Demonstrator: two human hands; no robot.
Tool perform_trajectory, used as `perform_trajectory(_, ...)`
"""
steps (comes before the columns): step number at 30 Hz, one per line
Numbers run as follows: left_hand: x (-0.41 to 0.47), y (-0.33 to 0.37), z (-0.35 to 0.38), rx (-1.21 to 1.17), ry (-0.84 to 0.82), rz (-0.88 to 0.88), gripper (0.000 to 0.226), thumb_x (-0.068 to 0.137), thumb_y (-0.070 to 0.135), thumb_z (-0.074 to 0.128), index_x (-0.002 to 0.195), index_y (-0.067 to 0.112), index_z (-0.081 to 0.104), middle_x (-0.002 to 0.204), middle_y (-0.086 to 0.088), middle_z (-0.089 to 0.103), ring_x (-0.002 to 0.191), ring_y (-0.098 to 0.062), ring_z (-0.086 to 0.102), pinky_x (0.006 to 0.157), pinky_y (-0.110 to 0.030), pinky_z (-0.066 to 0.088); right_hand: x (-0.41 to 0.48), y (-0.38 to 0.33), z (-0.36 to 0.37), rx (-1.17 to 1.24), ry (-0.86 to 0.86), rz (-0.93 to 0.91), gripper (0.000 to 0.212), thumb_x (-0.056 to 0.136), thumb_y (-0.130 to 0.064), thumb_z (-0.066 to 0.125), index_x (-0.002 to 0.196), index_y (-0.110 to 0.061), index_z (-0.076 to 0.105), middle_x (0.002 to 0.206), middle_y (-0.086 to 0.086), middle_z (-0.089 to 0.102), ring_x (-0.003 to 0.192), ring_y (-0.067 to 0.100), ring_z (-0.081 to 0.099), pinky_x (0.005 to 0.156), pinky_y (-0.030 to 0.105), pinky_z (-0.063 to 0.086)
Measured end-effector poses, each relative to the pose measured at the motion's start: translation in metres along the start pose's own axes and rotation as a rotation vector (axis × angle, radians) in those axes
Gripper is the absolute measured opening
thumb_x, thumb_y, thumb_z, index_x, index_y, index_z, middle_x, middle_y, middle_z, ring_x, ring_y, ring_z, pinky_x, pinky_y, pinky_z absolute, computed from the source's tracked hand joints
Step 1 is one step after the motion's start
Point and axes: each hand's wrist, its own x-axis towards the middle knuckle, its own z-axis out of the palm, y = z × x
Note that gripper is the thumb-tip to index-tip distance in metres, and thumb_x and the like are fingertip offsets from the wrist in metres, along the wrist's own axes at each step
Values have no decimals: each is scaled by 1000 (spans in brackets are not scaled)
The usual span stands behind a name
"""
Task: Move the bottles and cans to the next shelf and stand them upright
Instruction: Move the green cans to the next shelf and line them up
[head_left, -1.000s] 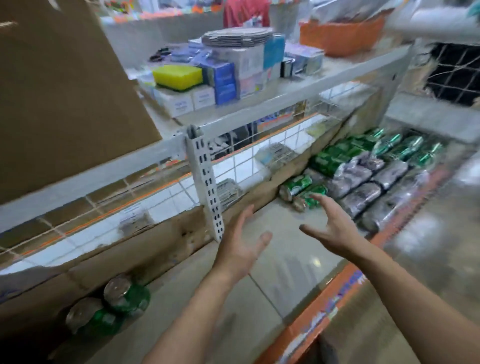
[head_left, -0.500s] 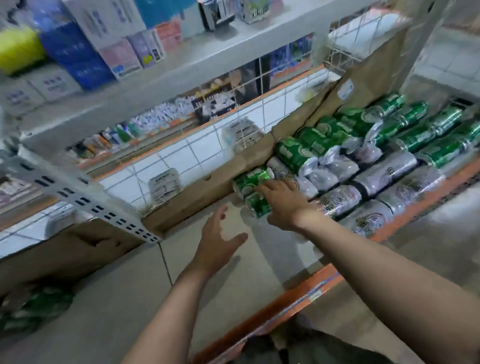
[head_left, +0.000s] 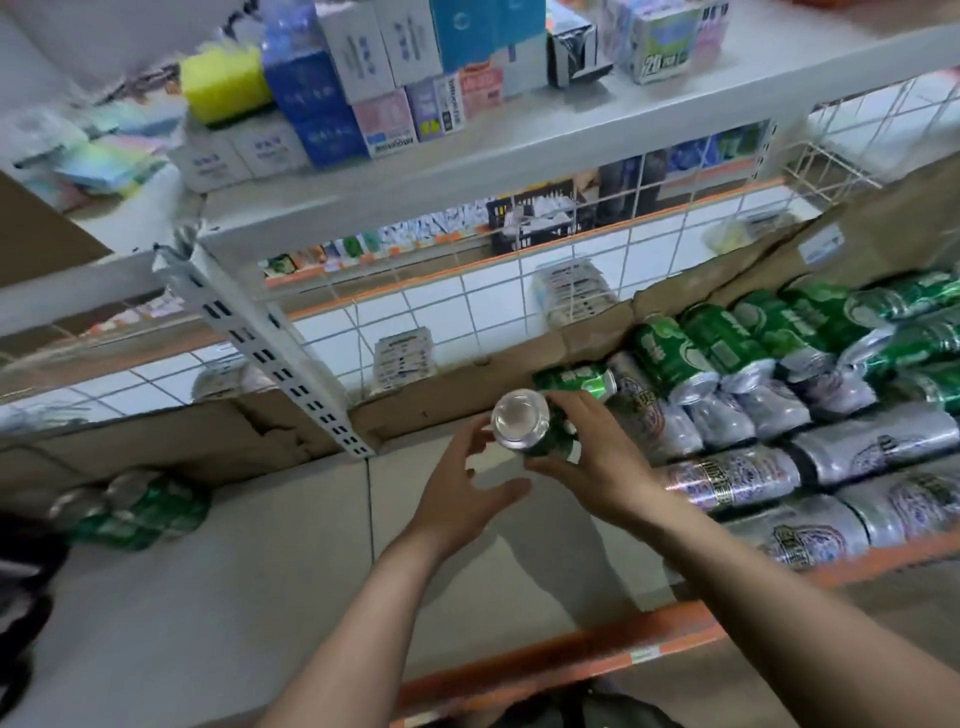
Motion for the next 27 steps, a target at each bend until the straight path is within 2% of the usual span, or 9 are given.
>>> perform_trajectory(6,-6,15,-10,-99,-21,112,87,77,29,88,145,49,38,128,29,57,121,5,55,93,-22,52,1,-4,2,-85,-142,-36,71,84,-39,78,146,-36,43,132,-5,45,113,18,54,92,35,48)
perform_trajectory(11,4,33,-13,-41,-88,-73,31,90,45,74,115,31,61,105,6,68,89,-16,71,73,-33,59,1,0,3,-303,-194,-159,76,79,-47,78,144,-41,40,130,-3,45,109,22,58,91,41,54)
perform_trajectory(13,8,28,-10,-199,-73,-108,37,87,43,77,101,11,67,92,-10,71,75,-21,70,63,-34,58,-1,0,-1,-45,-159,-75,72,77,-40,85,139,-40,49,127,-7,50,110,11,59,91,35,53)
perform_trajectory(15,9,18,-10,-440,-46,-146,45,84,41,80,104,3,70,100,-19,73,82,-25,72,69,-38,60,-3,-3,-8,399,-95,194,71,76,-35,89,136,-44,53,127,-10,57,109,4,64,91,29,54)
perform_trajectory(18,7,1,-5,-752,-68,-183,33,94,15,70,121,-1,61,120,-23,70,102,-34,71,89,-47,59,7,-5,-16,732,-86,474,66,78,-43,82,137,-33,56,123,-1,71,106,18,72,95,40,58)
perform_trajectory(20,7,-8,-3,-741,-79,-178,35,91,1,69,123,3,56,124,-24,68,105,-32,71,88,-42,59,16,-12,-11,783,-94,450,49,85,-24,81,129,-25,60,119,8,74,104,24,74,92,39,60)
perform_trajectory(22,11,-17,-7,-508,-68,-110,54,79,8,81,127,17,56,126,-15,69,108,-23,71,88,-39,59,24,-20,-1,570,-89,312,49,83,-18,84,121,-39,61,120,-2,71,103,15,72,87,28,59)
perform_trajectory(24,16,-24,-17,-211,-29,-12,79,68,29,91,137,34,52,133,5,66,119,-13,65,97,-35,53,31,-26,10,240,-166,157,60,77,-27,86,122,-50,54,123,-14,62,105,8,65,88,27,56)
perform_trajectory(27,24,-35,-29,-10,4,75,76,70,30,92,134,43,53,129,18,66,118,0,61,92,-19,48,39,-28,37,-27,-278,20,73,78,-34,82,141,-39,45,125,-10,52,109,13,57,94,32,51)
